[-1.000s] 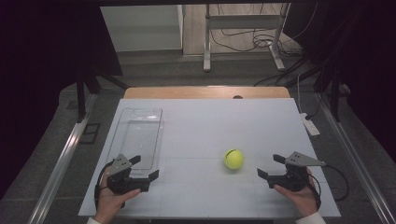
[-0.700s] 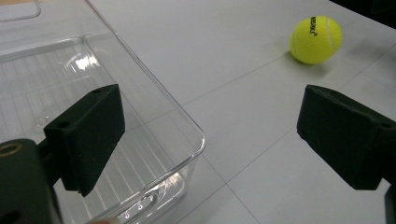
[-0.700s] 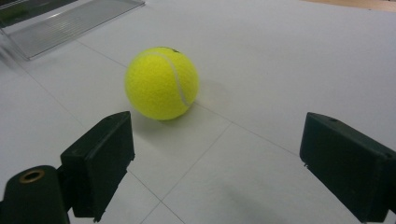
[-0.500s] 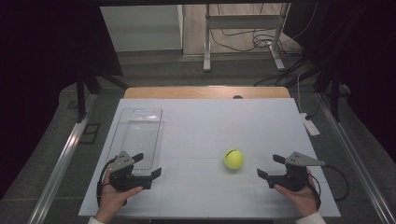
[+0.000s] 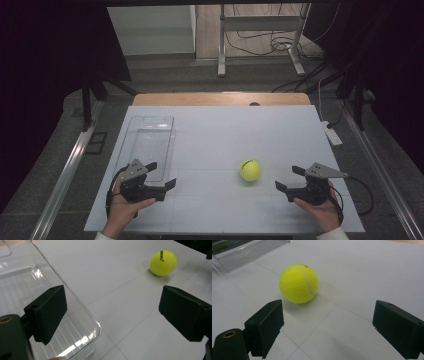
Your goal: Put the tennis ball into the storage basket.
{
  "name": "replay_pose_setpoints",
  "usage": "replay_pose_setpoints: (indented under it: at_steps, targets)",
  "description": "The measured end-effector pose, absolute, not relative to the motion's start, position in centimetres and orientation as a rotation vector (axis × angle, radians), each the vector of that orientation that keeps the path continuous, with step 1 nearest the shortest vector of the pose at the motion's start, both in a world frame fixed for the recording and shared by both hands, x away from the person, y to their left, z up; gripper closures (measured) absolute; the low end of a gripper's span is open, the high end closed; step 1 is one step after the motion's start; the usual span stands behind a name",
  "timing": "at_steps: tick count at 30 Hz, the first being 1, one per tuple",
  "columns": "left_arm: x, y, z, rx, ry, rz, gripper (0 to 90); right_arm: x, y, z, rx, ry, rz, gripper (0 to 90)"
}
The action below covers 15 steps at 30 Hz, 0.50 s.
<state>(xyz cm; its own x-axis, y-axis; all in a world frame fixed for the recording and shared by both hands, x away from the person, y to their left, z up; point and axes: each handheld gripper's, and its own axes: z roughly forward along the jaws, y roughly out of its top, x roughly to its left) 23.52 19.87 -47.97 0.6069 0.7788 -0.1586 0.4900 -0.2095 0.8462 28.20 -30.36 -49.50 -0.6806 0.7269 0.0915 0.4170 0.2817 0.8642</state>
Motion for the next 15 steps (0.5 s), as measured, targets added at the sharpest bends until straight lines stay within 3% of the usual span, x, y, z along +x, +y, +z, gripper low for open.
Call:
replay_pose_setpoints:
  at_steps: [15]
  targets:
    - [24.09, 18.97, -47.30, 1.885, 0.988, 0.362, 8.8, 28.24, -30.33, -49.57, 1.035, 2.242, 1.348, 10.0]
